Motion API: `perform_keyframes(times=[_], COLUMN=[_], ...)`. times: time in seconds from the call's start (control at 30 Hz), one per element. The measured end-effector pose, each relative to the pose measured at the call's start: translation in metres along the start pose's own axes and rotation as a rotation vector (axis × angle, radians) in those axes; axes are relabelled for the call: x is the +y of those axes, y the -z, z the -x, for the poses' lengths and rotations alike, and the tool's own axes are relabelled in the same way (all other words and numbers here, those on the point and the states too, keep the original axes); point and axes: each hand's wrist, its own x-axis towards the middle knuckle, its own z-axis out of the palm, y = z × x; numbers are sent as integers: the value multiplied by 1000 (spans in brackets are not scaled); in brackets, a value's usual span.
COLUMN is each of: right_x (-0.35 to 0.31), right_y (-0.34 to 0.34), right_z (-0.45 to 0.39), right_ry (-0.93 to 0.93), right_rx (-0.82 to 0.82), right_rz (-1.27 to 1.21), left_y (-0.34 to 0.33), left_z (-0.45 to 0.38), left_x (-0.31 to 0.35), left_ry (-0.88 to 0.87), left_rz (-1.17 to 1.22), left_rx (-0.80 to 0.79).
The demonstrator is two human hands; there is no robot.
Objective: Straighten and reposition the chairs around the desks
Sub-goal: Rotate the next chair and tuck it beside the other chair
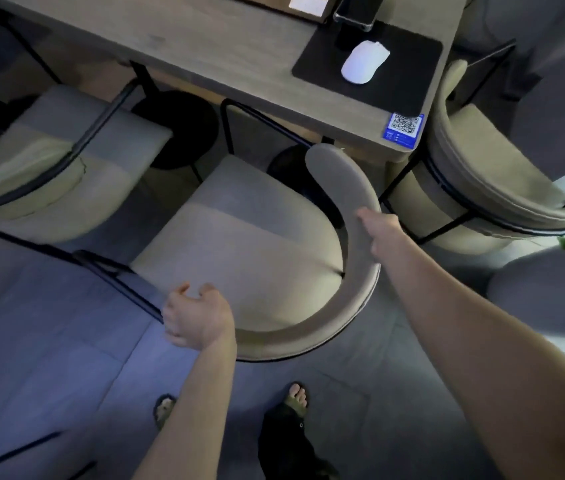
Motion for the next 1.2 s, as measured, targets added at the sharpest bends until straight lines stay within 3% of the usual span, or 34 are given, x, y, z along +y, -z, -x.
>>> perform_keyframes(times=[0.07, 0.2, 0.27, 0.37, 0.57, 0.77, 0.97, 1.2], right_x=[-8, -13, -18, -21, -12, 15, 39, 65], right_y=[-6, -4, -4, -5, 1, 4, 2, -20], right_z=[0, -8, -13, -19, -48, -5, 12, 33], right_ry=[45, 68, 111, 157, -13, -48, -99, -146], right_rx=[6, 55, 85, 52, -49, -7, -4, 4], right_rz=[88, 265, 292, 323, 246, 179, 78, 38], left_y=[5, 3, -4, -13, -12, -4, 11, 29], left_z=[-10, -22, -24, -33, -35, -63, -90, -133], left_x=[-9, -28, -40, -49, -51, -55, -30, -31], left_ry=[31, 424, 498, 582, 473, 349, 213, 200], left_rz=[-18, 171, 290, 431, 324, 237, 217, 188], left_rx=[20, -145, -262, -299, -208, -168, -225, -260])
